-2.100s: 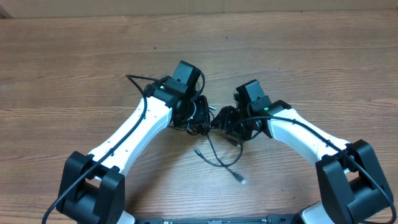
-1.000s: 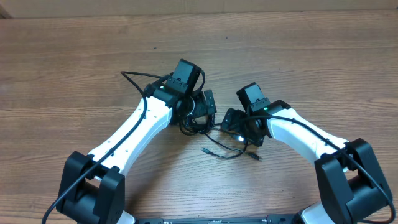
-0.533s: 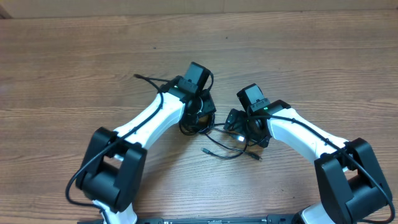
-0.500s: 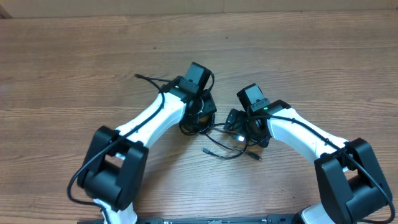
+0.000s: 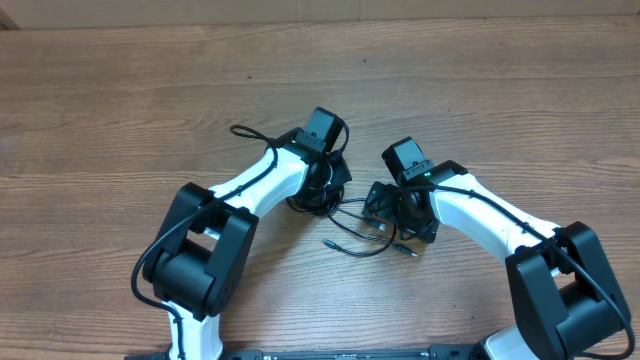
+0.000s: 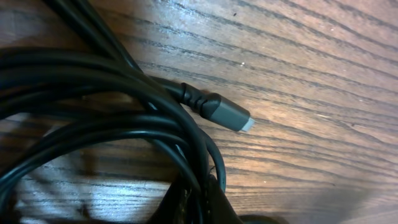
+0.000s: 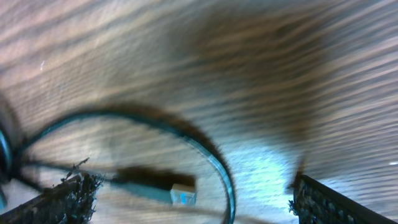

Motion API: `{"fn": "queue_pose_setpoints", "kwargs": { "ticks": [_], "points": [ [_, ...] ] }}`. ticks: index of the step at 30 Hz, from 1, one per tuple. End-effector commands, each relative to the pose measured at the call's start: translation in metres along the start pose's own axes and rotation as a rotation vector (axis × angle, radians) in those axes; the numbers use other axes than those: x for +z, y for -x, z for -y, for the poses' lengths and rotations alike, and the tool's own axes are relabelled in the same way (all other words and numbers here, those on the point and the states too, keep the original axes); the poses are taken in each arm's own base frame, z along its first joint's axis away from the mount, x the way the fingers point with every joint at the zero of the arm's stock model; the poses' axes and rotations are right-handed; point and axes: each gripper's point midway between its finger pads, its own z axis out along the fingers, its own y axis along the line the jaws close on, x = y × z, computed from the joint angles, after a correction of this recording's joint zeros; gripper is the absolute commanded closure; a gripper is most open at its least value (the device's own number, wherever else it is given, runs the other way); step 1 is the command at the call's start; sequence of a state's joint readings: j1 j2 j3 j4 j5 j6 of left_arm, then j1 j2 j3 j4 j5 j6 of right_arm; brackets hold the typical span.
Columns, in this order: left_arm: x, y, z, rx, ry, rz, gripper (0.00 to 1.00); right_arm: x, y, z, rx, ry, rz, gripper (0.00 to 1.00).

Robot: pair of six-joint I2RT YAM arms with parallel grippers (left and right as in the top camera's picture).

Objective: Untangle cables

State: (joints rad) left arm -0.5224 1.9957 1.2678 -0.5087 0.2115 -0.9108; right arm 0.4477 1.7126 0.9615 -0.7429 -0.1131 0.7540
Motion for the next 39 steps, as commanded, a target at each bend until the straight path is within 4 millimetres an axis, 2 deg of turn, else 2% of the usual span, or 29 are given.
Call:
{"fn": "queue_pose_setpoints", "kwargs": {
  "ticks": [1, 2, 5, 6, 7, 13, 16, 18, 19, 20, 21, 22, 23, 24, 25, 26, 28, 30, 32, 36, 37, 39],
  "points": [
    [-0.033, 0.000, 0.029, 0.106, -0.126, -0.014, 0.96, -0.001, -0.022, -0.024, -0.128, 0.145, -0.126, 0.00],
    [-0.043, -0.005, 0.036, 0.122, -0.161, -0.033, 0.96, -0.003, -0.026, -0.031, -0.138, 0.183, -0.147, 0.00],
    [-0.059, -0.010, 0.039, 0.152, -0.195, -0.054, 0.96, -0.003, -0.025, -0.032, -0.140, 0.189, -0.145, 0.00],
    [-0.067, -0.011, 0.037, 0.156, -0.196, -0.057, 0.96, -0.004, -0.025, -0.032, -0.140, 0.189, -0.144, 0.00],
    [-0.084, -0.012, 0.031, 0.195, -0.203, -0.063, 0.96, -0.005, -0.025, -0.032, -0.141, 0.192, -0.142, 0.00],
    [-0.129, -0.022, 0.011, 0.428, -0.204, -0.066, 0.96, -0.022, -0.021, -0.039, -0.156, 0.230, -0.095, 0.00],
    [-0.147, -0.036, 0.006, 0.549, -0.219, -0.087, 0.96, -0.034, -0.018, -0.042, -0.166, 0.250, -0.057, 0.02],
    [-0.156, -0.050, 0.008, 0.611, -0.263, -0.122, 0.96, -0.039, -0.017, -0.044, -0.170, 0.262, -0.044, 0.12],
    [-0.160, -0.056, 0.010, 0.627, -0.291, -0.139, 0.96, -0.040, -0.017, -0.044, -0.171, 0.264, -0.042, 0.21],
    [-0.163, -0.060, 0.013, 0.636, -0.317, -0.154, 0.96, -0.040, -0.017, -0.044, -0.171, 0.264, -0.042, 0.38],
    [-0.165, -0.063, 0.014, 0.635, -0.336, -0.166, 0.96, -0.040, -0.017, -0.044, -0.170, 0.262, -0.044, 0.49],
    [-0.165, -0.064, 0.015, 0.635, -0.340, -0.169, 0.91, -0.040, -0.017, -0.043, -0.170, 0.260, -0.044, 0.51],
    [-0.164, -0.063, 0.014, 0.635, -0.335, -0.167, 0.81, -0.039, -0.017, -0.043, -0.169, 0.258, -0.044, 0.51],
    [-0.163, -0.061, 0.012, 0.626, -0.319, -0.160, 0.51, -0.039, -0.017, -0.043, -0.169, 0.256, -0.045, 0.40],
    [-0.162, -0.059, 0.010, 0.607, -0.299, -0.154, 0.33, -0.039, -0.017, -0.042, -0.169, 0.254, -0.043, 0.28],
    [-0.161, -0.055, 0.007, 0.566, -0.268, -0.145, 0.20, -0.039, -0.016, -0.039, -0.166, 0.238, -0.036, 0.19],
    [-0.158, -0.049, 0.000, 0.494, -0.217, -0.128, 0.00, -0.037, -0.013, -0.033, -0.162, 0.204, -0.018, 0.07],
    [-0.160, -0.044, 0.000, 0.450, -0.207, -0.115, 0.00, -0.035, -0.009, -0.024, -0.155, 0.155, 0.005, 0.00],
    [-0.161, -0.036, -0.004, 0.400, -0.173, -0.084, 0.00, -0.035, -0.008, -0.021, -0.152, 0.135, 0.014, 0.00],
    [-0.155, -0.010, -0.039, 0.089, 0.057, 0.042, 0.02, -0.035, -0.005, -0.019, -0.147, 0.125, 0.025, 0.00],
    [-0.154, -0.008, -0.044, 0.037, 0.088, 0.061, 0.05, -0.035, -0.004, -0.018, -0.139, 0.119, 0.030, 0.00],
    [-0.149, -0.011, -0.047, -0.043, 0.113, 0.075, 0.21, -0.034, -0.003, -0.018, -0.135, 0.114, 0.037, 0.00]
  ]
}}
